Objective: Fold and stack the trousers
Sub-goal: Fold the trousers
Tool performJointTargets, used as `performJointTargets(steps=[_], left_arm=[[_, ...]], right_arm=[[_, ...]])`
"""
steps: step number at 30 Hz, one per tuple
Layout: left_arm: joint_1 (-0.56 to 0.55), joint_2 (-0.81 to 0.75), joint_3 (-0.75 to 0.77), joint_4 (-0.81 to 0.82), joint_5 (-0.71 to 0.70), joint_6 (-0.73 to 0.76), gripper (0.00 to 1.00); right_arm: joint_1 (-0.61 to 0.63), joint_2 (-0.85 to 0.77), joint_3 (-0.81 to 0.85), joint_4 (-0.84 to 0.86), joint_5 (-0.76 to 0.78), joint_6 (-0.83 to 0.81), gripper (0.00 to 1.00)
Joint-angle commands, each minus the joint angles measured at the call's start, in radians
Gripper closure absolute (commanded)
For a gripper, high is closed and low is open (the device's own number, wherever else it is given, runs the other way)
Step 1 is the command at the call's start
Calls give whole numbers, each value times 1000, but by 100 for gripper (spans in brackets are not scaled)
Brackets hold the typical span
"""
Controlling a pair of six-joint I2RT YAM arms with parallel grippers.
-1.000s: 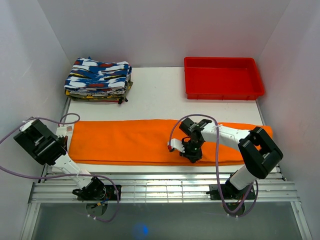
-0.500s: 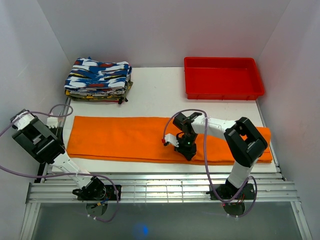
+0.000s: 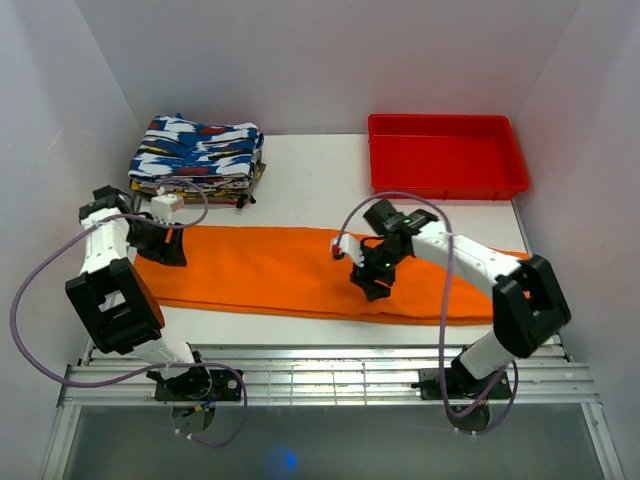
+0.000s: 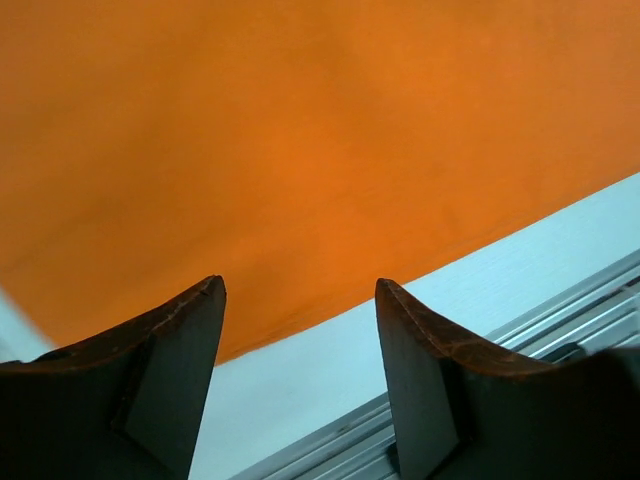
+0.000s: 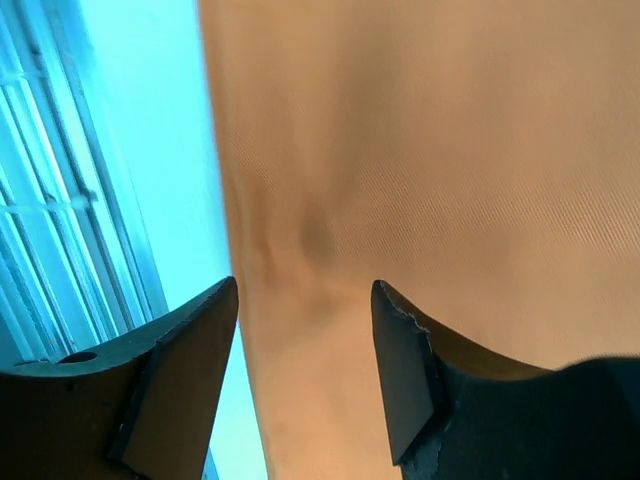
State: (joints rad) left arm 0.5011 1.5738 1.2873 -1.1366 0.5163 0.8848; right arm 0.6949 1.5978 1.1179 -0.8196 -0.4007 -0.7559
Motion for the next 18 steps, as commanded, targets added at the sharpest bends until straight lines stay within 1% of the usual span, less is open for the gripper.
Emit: performJointTargets(steps=[1, 3, 4, 5, 6, 7, 10, 12, 14, 18], left_arm=[[-74, 2, -147, 138, 30, -136, 30], [-117, 6, -198, 225, -16, -173, 31], [-130, 12, -241, 251, -44, -206, 31], [-134, 18, -258, 276, -68, -214, 32], [-134, 28, -269, 290, -85, -216, 33], [-134, 52, -290, 296, -129, -221, 33], [-130, 61, -338, 311, -217, -201, 35], [-121, 46, -402, 325, -251, -164, 36], [-101, 28, -460, 321, -292, -136, 36], [-33, -12, -535, 304, -349, -41, 37]], right_arm=[[-176, -148, -68, -84, 13, -32, 38], [-266, -192, -102, -125, 54, -63, 40], [-353, -200, -127, -144, 68, -98, 40], [-395, -203, -139, -160, 85, -117, 41], [-428, -205, -153, -185, 124, -135, 41], [-493, -203, -170, -190, 143, -169, 41], [-593, -182, -242, -167, 216, -218, 43], [-626, -168, -305, -135, 284, -256, 43], [-666, -160, -348, -87, 319, -305, 44], [-678, -208, -467, -39, 396, -377, 44]])
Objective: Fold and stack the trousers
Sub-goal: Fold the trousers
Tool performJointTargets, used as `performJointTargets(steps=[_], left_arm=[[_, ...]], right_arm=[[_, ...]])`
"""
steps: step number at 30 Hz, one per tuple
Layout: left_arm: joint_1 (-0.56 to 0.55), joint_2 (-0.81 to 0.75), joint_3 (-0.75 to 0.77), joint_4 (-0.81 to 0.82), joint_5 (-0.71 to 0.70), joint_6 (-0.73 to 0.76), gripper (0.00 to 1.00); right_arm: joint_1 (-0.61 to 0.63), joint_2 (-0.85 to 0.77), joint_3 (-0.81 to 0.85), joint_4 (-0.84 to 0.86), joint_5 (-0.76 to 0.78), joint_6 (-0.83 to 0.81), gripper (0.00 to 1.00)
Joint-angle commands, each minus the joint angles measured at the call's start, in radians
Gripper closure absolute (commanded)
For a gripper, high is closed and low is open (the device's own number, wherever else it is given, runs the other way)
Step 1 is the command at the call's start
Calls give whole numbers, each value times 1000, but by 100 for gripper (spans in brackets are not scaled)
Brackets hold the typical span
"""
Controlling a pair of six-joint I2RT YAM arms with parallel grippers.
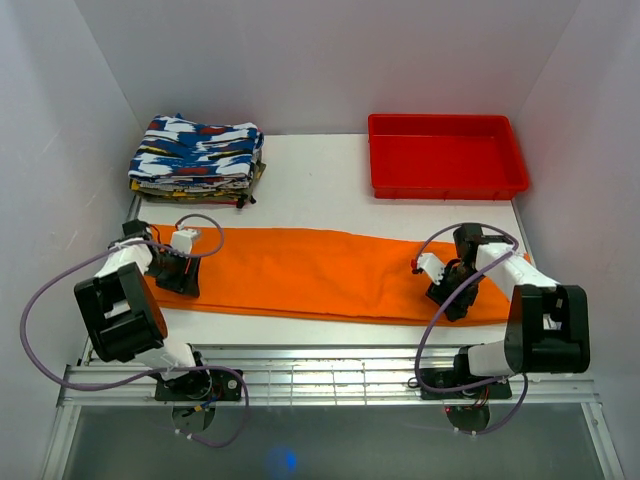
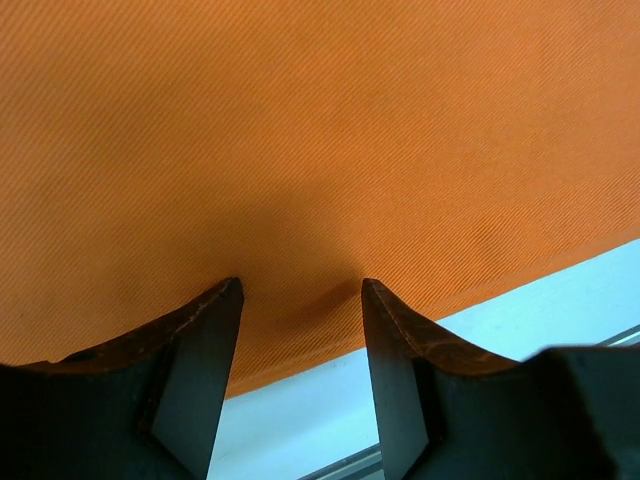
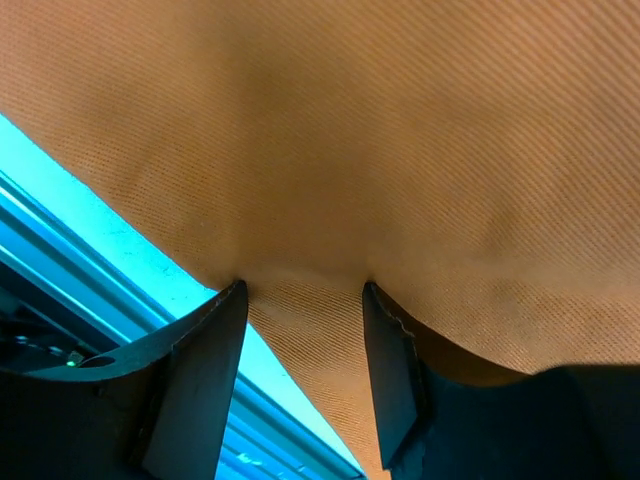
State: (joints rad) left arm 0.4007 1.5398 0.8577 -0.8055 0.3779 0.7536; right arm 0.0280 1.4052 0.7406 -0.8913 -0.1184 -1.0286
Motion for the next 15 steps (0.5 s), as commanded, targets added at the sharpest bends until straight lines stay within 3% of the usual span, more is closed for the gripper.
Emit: performJointTargets(steps=[1, 4, 6, 11, 15], left_arm=[[82, 16, -115, -31, -217, 108, 37], [131, -26, -111, -70, -200, 191, 36], [136, -81, -80, -119, -125, 228, 33], [93, -187, 145, -201, 146, 283, 9], [32, -204, 268, -137, 305, 210, 2]], right_arm=[[-11, -26, -102, 34, 114, -119, 44], [-11, -72, -104, 3, 114, -171, 47], [-11, -100, -46, -84, 12, -183, 47], [-10, -22, 375, -193, -260, -61, 38], [-2, 203, 662, -180, -415, 83, 34]])
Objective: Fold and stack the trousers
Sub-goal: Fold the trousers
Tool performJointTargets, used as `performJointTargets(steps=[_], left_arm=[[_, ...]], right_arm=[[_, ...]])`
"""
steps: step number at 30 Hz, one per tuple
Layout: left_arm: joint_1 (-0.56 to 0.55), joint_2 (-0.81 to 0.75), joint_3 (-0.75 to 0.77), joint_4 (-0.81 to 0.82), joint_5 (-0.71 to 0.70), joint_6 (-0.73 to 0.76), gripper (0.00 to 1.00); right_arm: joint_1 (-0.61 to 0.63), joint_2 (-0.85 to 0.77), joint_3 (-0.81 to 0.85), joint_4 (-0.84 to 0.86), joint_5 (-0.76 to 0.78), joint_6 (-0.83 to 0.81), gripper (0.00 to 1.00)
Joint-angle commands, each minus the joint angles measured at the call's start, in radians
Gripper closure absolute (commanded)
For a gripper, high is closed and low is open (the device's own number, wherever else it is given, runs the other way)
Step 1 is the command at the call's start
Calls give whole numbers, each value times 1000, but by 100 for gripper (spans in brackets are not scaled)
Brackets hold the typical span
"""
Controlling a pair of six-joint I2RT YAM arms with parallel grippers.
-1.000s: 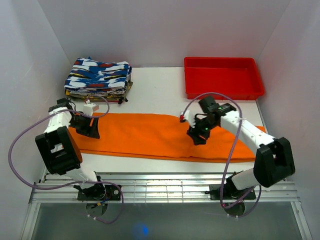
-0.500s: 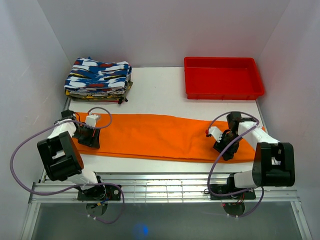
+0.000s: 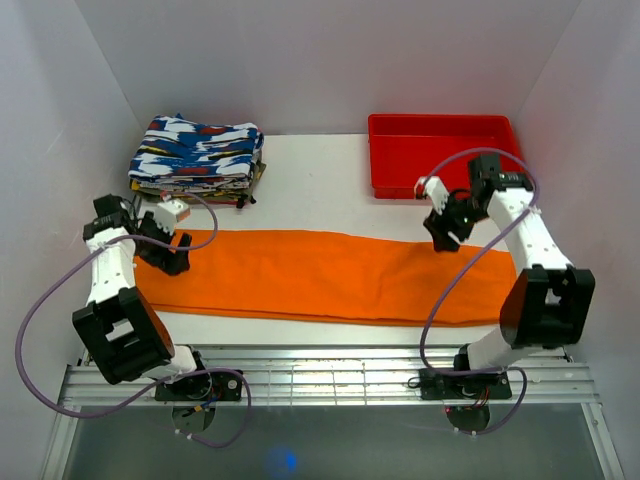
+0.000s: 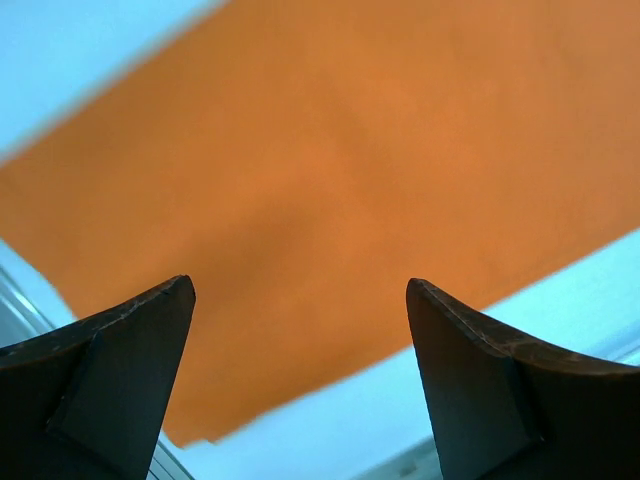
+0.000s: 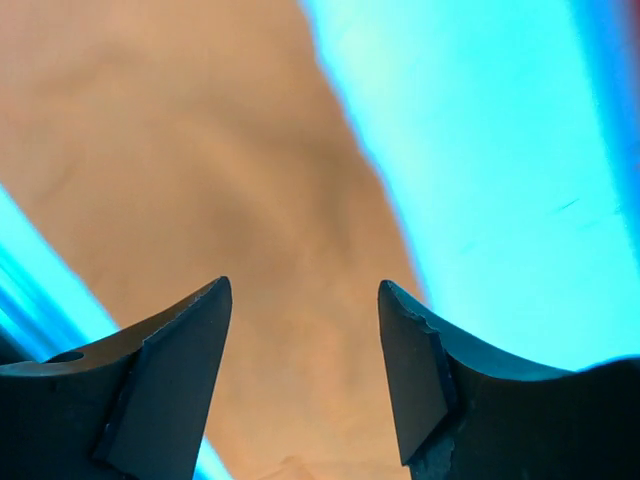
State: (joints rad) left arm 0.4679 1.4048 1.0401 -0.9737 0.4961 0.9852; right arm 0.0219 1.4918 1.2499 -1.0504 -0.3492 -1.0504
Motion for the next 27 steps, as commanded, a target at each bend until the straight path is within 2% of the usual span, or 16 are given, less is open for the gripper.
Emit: performJointTargets(steps=[1, 4, 5, 9, 16, 18, 19, 20, 22, 25, 27], left_arm=[[-37, -69, 110, 44, 235, -48, 2], [-38, -76, 159, 153, 309, -161, 2], [-38, -96, 156, 246, 320, -257, 2], [-38, -142, 156, 420, 341, -446, 2], [-80, -56, 264, 259, 331, -399, 2], [-93, -46, 265, 230, 306, -413, 2], [-101, -40, 262, 227, 292, -434, 2], [-107, -40, 259, 233, 279, -450, 2], [-135, -38, 247, 244, 243, -500, 2], [-185, -40, 236, 248, 208, -540, 2], [-228, -46, 221, 260, 193, -591, 2]], right_arm=[[10, 161, 198, -22, -194, 127, 34], [44, 321, 356, -39, -220, 187, 36], [53, 355, 409, -40, -224, 202, 38], [122, 507, 451, -19, -217, 224, 44], [208, 576, 356, 85, -179, 256, 45], [231, 578, 332, 112, -174, 257, 52], [237, 575, 310, 119, -174, 260, 58], [243, 568, 301, 125, -172, 262, 69], [260, 530, 263, 150, -166, 263, 73], [300, 425, 186, 234, -123, 257, 91], [352, 321, 65, 308, -39, 256, 92]])
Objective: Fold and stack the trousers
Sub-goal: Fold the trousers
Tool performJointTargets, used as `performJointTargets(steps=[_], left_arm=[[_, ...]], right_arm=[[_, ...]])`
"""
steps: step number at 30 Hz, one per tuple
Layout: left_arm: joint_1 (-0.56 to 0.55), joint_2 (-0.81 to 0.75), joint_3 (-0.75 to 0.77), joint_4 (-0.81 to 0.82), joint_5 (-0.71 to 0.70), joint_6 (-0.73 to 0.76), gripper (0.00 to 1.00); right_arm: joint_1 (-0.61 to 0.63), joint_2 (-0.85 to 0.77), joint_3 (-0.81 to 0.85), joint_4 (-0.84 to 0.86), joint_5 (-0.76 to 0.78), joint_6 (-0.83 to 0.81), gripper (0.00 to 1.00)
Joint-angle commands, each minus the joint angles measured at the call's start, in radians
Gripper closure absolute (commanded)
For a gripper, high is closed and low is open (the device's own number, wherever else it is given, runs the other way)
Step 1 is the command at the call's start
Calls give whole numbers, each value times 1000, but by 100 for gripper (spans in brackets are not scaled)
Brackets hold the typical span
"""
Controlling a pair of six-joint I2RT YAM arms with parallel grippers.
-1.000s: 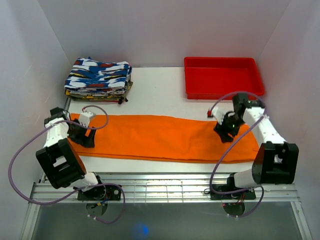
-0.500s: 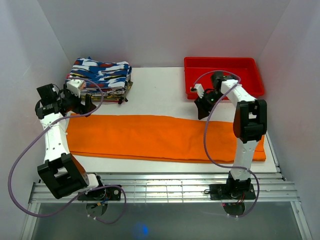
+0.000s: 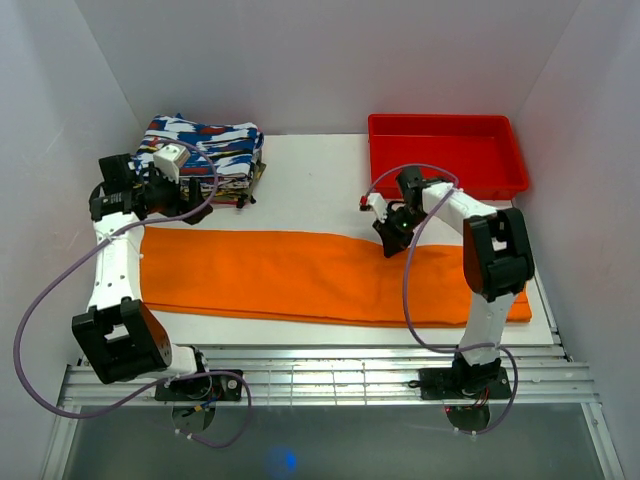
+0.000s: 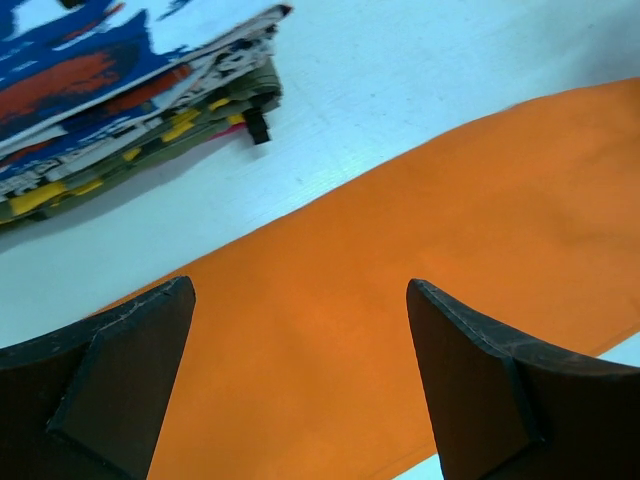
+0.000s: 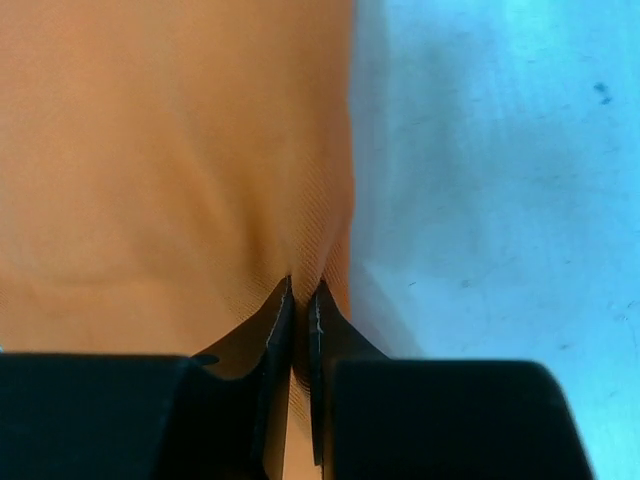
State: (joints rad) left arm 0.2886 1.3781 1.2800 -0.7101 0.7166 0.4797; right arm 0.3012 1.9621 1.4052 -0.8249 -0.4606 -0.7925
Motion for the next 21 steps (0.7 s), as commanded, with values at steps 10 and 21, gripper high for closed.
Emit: performJointTargets(steps=[10, 21], left_arm=[[-357, -94, -189, 153, -215, -349, 18], [-654, 122, -91, 210, -250, -518, 14]], right_arm=[[375, -520, -678, 599, 574, 59, 92], [584, -566, -1049, 1182, 993, -146, 92]])
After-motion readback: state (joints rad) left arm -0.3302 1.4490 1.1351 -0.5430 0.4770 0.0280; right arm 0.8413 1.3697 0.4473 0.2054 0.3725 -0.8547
